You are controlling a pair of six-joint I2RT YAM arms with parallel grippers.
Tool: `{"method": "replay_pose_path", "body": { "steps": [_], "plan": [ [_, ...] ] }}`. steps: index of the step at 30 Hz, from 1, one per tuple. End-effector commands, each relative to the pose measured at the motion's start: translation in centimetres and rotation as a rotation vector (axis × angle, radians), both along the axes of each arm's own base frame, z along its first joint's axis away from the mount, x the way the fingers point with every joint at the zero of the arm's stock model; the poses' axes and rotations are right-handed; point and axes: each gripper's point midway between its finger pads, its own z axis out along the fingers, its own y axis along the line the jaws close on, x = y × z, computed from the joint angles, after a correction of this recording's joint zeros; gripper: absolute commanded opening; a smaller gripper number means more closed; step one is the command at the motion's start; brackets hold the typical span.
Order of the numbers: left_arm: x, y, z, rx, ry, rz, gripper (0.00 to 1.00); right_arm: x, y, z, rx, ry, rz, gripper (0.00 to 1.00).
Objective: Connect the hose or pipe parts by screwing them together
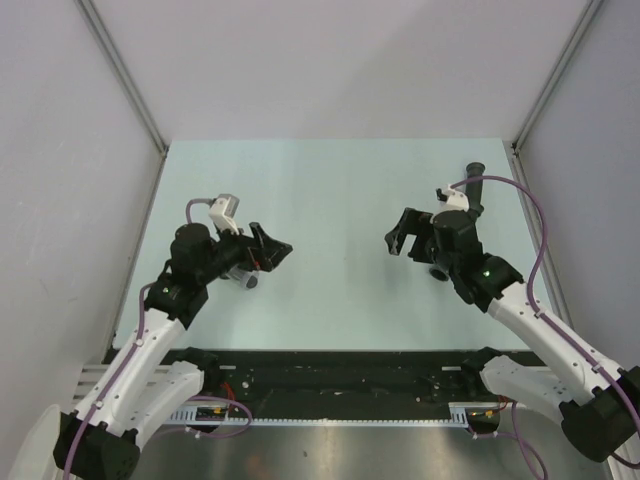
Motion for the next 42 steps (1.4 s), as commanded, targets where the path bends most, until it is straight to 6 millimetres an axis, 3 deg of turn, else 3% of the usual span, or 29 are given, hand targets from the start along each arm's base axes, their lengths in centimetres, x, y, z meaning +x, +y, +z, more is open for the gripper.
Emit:
{"method": "replay_pose_path", "body": {
  "steps": [1, 5, 10, 11, 12, 15, 18, 22, 27, 31, 34, 38, 39, 42],
  "plan": [
    [0.4, 0.6, 0.3, 0.007, -0.025, 0.025, 1.00, 1.0, -1.5, 1.1, -0.017, -0.026, -0.087, 1.00],
    [0.6, 0.8, 0.0, 0.010, -0.012, 0.036, 0.99, 1.5, -3.5, -0.2, -0.136, -0.015, -0.150, 1.00],
    [0.9, 1.3, -0.4, 0.015, 0.000, 0.057, 0.98, 3.0, -8.3, -3.8, -0.330, 0.096, -0.268, 1.00],
    [0.9, 1.3, -0.6, 0.019, 0.007, 0.061, 0.98, 3.6, -10.3, -4.2, -0.331, 0.129, -0.323, 1.00],
    [0.9, 1.4, -0.6, 0.019, 0.007, 0.064, 0.98, 3.8, -10.3, -5.1, -0.308, 0.165, -0.300, 1.00],
    [1.0, 1.6, -0.8, 0.021, 0.016, 0.072, 0.98, 4.9, -12.9, -7.7, -0.237, 0.273, -0.327, 0.99],
    [1.2, 1.7, -0.8, 0.018, 0.024, 0.075, 0.98, 5.6, -14.3, -9.9, -0.199, 0.345, -0.341, 0.97],
    [1.3, 1.8, -1.2, 0.015, 0.043, 0.079, 0.98, 5.8, -14.7, -12.3, -0.158, 0.424, -0.363, 0.91],
    [1.4, 1.8, -1.5, 0.014, 0.054, 0.080, 0.97, 6.2, -13.4, -14.4, -0.136, 0.474, -0.343, 0.80],
    [1.6, 2.0, -1.6, 0.013, 0.061, 0.086, 0.97, 6.0, -12.2, -14.7, -0.132, 0.487, -0.333, 0.67],
    [1.7, 2.2, -1.7, 0.014, 0.063, 0.091, 0.98, 5.5, -10.1, -14.7, -0.104, 0.503, -0.305, 0.59],
    [1.8, 2.4, -2.0, 0.005, 0.080, 0.095, 0.97, 4.9, -4.7, -14.1, -0.012, 0.497, -0.240, 0.52],
    [1.9, 2.4, -2.0, 0.004, 0.084, 0.097, 0.96, 4.2, -2.0, -13.8, 0.007, 0.495, -0.185, 0.51],
    [1.9, 2.5, -2.2, 0.004, 0.091, 0.100, 0.96, 4.2, 3.4, -12.9, 0.116, 0.459, -0.132, 0.49]
  ]
}}
